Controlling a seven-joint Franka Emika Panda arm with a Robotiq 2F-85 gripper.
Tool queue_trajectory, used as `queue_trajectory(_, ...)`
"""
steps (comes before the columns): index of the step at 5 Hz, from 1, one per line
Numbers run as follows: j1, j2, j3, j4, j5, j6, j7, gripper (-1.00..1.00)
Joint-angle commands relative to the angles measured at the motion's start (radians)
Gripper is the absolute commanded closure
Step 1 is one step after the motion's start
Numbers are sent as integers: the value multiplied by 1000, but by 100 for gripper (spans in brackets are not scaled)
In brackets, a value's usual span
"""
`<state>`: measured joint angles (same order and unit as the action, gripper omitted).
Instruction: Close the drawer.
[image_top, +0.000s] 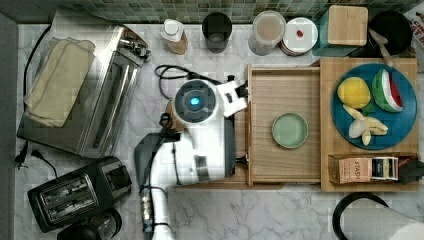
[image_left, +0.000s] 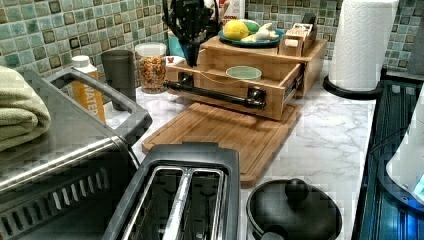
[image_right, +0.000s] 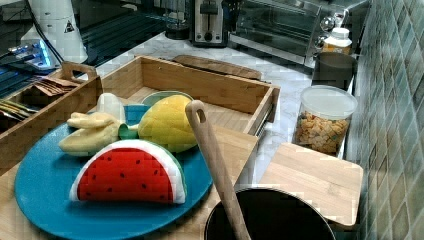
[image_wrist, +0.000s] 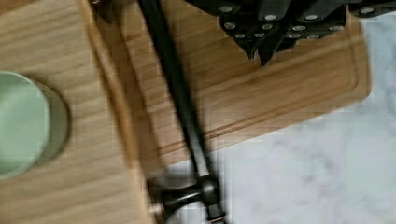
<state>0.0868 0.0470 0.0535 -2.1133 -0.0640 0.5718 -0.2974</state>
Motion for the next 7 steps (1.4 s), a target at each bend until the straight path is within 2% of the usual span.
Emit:
queue_trajectory(1, 24, -43, 11, -79, 3, 80, -213, 100)
queue_trajectory(2, 12, -23, 23, -108, -36, 100, -240, 100)
queue_trajectory(3, 24, 8, 29, -156, -179, 193, -161, 100)
queue_trajectory(4, 41, 50, 35, -148, -248, 194, -110, 100)
queue_trajectory(5, 48, 96, 41, -94, -224, 140, -123, 100)
queue_trajectory(7, 65, 153, 24, -44, -303, 123, -66, 100)
